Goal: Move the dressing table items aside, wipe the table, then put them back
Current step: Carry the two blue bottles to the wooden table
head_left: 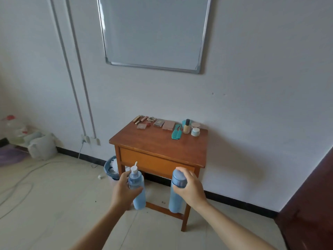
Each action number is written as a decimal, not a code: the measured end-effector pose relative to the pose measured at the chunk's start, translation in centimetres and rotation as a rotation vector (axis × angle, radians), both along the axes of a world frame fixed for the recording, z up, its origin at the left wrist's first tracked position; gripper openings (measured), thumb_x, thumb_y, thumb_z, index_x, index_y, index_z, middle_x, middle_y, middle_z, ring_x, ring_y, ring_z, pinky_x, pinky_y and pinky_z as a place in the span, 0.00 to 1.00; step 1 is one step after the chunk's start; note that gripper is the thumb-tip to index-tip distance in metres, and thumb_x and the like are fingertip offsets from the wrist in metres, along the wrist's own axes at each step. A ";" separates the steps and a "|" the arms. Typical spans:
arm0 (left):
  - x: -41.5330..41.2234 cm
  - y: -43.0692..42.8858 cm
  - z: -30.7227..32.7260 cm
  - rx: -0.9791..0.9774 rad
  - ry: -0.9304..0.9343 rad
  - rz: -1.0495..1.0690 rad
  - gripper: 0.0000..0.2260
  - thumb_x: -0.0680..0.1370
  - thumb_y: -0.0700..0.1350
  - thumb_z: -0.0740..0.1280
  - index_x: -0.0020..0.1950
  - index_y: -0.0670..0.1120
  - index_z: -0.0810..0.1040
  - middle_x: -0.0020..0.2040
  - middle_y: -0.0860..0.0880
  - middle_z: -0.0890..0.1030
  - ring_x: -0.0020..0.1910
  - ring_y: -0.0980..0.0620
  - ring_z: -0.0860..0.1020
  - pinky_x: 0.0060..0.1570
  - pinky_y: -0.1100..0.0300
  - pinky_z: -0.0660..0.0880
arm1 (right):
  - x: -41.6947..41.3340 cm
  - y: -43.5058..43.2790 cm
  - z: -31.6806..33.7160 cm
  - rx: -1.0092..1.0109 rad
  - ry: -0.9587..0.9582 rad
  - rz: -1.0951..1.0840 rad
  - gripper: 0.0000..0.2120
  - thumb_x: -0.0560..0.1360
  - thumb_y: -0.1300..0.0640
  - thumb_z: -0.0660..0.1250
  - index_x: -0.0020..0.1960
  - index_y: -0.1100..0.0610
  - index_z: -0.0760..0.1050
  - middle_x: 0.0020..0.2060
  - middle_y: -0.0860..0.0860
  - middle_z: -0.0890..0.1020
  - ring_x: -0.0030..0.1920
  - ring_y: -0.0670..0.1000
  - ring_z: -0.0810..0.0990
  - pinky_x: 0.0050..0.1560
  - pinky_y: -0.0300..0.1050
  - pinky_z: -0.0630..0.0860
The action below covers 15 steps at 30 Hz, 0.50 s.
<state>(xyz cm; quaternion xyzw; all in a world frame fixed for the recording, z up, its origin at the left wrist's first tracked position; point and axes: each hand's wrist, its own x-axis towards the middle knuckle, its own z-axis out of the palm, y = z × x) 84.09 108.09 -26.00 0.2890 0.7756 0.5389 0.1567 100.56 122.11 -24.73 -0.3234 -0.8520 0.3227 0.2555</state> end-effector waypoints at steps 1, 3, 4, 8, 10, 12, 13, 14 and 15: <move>-0.8 1.4 0.1 0.007 -0.001 -0.007 0.21 0.68 0.34 0.73 0.56 0.47 0.70 0.41 0.49 0.74 0.41 0.49 0.74 0.36 0.62 0.71 | -0.7 1.3 0.1 0.010 0.003 -0.002 0.26 0.70 0.56 0.71 0.65 0.48 0.68 0.56 0.47 0.73 0.55 0.46 0.72 0.51 0.37 0.72; -2.7 4.5 0.3 0.028 0.000 -0.022 0.20 0.68 0.36 0.73 0.55 0.49 0.70 0.40 0.51 0.74 0.39 0.52 0.73 0.35 0.64 0.69 | -2.3 4.0 0.8 0.019 0.012 -0.022 0.26 0.70 0.57 0.71 0.65 0.48 0.68 0.56 0.47 0.72 0.54 0.44 0.70 0.51 0.36 0.70; -3.7 6.2 0.4 0.038 0.003 -0.032 0.20 0.68 0.36 0.73 0.55 0.49 0.69 0.41 0.51 0.74 0.39 0.53 0.73 0.35 0.64 0.69 | -3.2 5.5 1.1 0.027 0.016 -0.035 0.26 0.70 0.57 0.71 0.66 0.48 0.68 0.56 0.47 0.72 0.54 0.44 0.70 0.51 0.36 0.70; -7.3 12.7 1.3 0.054 -0.012 -0.095 0.19 0.69 0.38 0.74 0.54 0.49 0.70 0.45 0.52 0.77 0.43 0.54 0.75 0.35 0.67 0.69 | -6.6 11.1 2.3 0.048 0.020 -0.107 0.26 0.70 0.60 0.71 0.65 0.49 0.68 0.55 0.45 0.71 0.54 0.43 0.69 0.52 0.35 0.68; -9.4 15.9 1.8 0.050 -0.009 -0.142 0.18 0.69 0.39 0.73 0.53 0.49 0.71 0.44 0.53 0.77 0.43 0.54 0.75 0.35 0.68 0.69 | -8.3 13.9 2.9 0.054 0.001 -0.144 0.26 0.70 0.59 0.71 0.65 0.48 0.68 0.54 0.43 0.69 0.55 0.43 0.70 0.51 0.36 0.70; -11.4 18.9 2.3 0.050 -0.008 -0.183 0.18 0.69 0.39 0.73 0.54 0.49 0.71 0.45 0.53 0.77 0.43 0.54 0.75 0.36 0.69 0.70 | -9.8 16.3 3.0 0.054 -0.003 -0.195 0.27 0.70 0.59 0.71 0.65 0.47 0.67 0.54 0.43 0.69 0.54 0.43 0.70 0.50 0.37 0.73; -12.4 20.5 2.3 0.048 -0.010 -0.198 0.18 0.69 0.38 0.73 0.54 0.49 0.71 0.45 0.53 0.77 0.43 0.54 0.76 0.36 0.68 0.70 | -10.5 17.5 2.8 0.047 0.003 -0.220 0.27 0.70 0.59 0.71 0.65 0.47 0.67 0.54 0.43 0.70 0.53 0.43 0.70 0.50 0.37 0.73; -13.1 21.6 2.3 0.048 -0.012 -0.202 0.19 0.69 0.38 0.73 0.55 0.48 0.71 0.46 0.53 0.77 0.44 0.54 0.76 0.37 0.67 0.71 | -10.9 18.3 2.7 0.036 0.015 -0.238 0.27 0.70 0.59 0.71 0.65 0.48 0.67 0.54 0.44 0.70 0.53 0.43 0.70 0.50 0.37 0.73; -13.6 22.6 2.2 0.048 -0.018 -0.206 0.19 0.69 0.38 0.73 0.55 0.48 0.71 0.46 0.52 0.77 0.44 0.54 0.76 0.37 0.67 0.71 | -11.2 19.0 2.6 0.024 0.026 -0.254 0.27 0.69 0.60 0.71 0.65 0.48 0.67 0.54 0.45 0.71 0.53 0.43 0.69 0.50 0.36 0.72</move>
